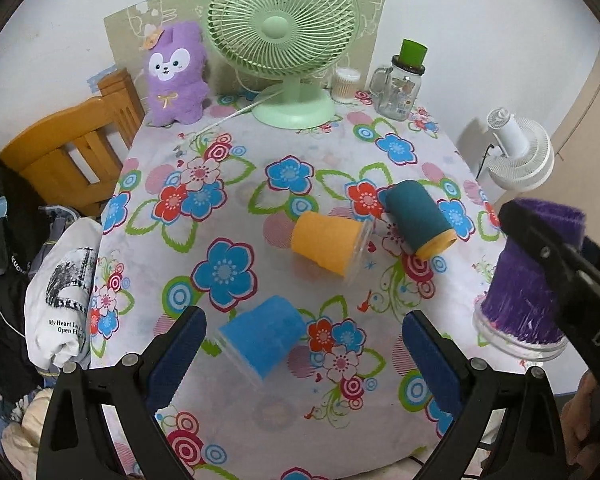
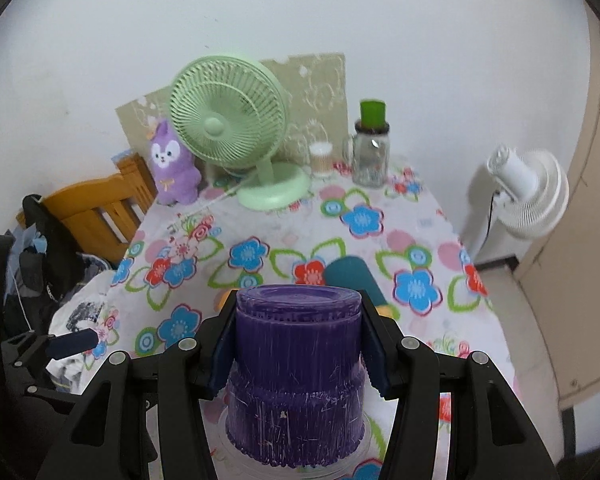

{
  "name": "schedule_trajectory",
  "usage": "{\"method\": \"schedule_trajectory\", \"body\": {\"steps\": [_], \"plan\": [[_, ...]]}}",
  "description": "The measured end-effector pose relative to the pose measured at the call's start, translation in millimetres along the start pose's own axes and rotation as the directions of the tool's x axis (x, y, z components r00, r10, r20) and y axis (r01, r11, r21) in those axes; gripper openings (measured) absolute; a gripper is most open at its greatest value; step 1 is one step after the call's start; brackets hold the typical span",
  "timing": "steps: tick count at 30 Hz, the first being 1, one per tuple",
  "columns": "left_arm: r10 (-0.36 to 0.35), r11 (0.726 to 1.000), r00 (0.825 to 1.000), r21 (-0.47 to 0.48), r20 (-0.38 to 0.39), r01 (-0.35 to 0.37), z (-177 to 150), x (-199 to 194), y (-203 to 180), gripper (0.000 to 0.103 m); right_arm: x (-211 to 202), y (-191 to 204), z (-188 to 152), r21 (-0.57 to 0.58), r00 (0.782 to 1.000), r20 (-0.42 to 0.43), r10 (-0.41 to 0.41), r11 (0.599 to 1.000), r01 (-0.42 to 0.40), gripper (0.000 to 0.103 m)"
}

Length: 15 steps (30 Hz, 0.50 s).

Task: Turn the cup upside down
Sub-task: 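Lift the purple cup with the right tool, turning its rim downward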

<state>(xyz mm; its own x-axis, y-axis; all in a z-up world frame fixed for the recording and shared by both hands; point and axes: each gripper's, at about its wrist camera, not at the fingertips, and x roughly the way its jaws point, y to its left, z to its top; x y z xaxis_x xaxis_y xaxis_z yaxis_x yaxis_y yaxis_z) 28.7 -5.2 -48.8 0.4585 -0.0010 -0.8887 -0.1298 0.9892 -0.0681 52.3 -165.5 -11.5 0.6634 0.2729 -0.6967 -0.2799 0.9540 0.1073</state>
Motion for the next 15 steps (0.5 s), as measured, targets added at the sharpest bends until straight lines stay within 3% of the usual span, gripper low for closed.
{"method": "schedule_trajectory", "body": {"steps": [9,15], "plan": [[0.012,1.0,1.0,-0.01,0.013,-0.012,-22,38,16,0.1,45,8,-44,-0.045,0.992,0.114,0.051,0.998,-0.046,0.056],[0.028,1.0,1.0,-0.009,0.002,-0.028,-38,68,27,0.1,93,8,-74,-0.019,0.991,0.128,0.049,0.999,-0.047,0.056]]}}
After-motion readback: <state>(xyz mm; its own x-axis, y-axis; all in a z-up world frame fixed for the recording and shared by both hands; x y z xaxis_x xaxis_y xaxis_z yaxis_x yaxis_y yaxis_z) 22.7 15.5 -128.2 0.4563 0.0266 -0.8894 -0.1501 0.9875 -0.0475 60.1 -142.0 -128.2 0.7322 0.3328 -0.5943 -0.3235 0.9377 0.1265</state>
